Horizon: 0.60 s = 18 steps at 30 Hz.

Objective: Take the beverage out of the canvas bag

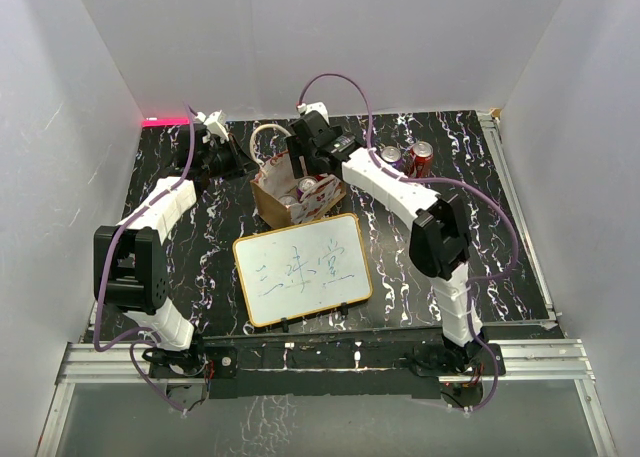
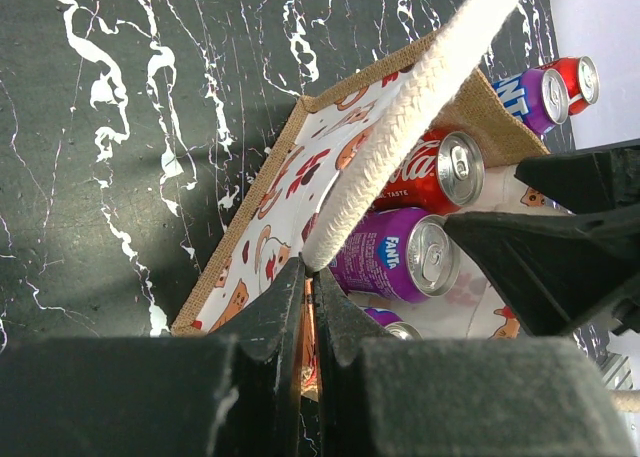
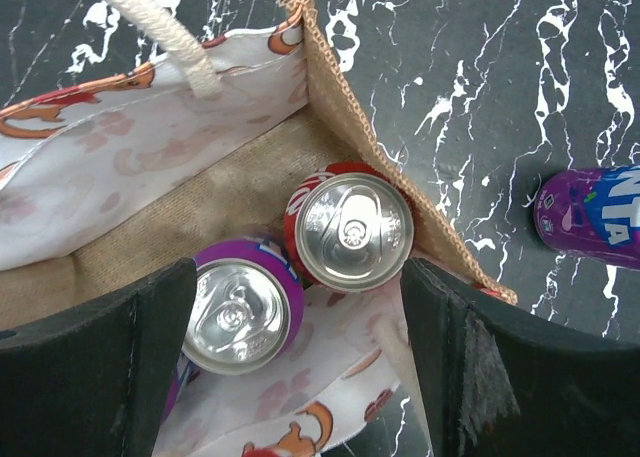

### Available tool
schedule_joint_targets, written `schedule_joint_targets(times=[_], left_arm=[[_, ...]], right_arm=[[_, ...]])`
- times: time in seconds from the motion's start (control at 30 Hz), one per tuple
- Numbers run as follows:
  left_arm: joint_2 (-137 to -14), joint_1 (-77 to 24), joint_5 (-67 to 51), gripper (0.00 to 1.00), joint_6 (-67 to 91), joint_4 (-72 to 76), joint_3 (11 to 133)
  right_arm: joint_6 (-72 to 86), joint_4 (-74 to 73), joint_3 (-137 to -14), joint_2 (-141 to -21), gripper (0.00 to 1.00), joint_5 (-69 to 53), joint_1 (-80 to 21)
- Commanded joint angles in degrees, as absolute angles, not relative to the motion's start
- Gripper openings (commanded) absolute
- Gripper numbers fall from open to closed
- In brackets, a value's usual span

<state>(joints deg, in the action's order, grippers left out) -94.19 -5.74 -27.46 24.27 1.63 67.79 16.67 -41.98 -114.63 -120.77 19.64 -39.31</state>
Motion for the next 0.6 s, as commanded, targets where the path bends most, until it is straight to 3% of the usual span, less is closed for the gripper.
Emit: schedule_joint_targets(times=[0.0, 0.57], left_arm=[[-91.6, -5.4, -28.6, 0.00, 24.4, 2.1, 67.5], [-91.5, -5.4, -28.5, 0.00, 24.4, 2.1, 67.5]], right_arm=[[16.6, -42.2, -118.5, -122.8, 0.87, 24.1, -39.2], [17.0, -44.1, -120.5, -127.9, 0.92, 26.5, -36.9]])
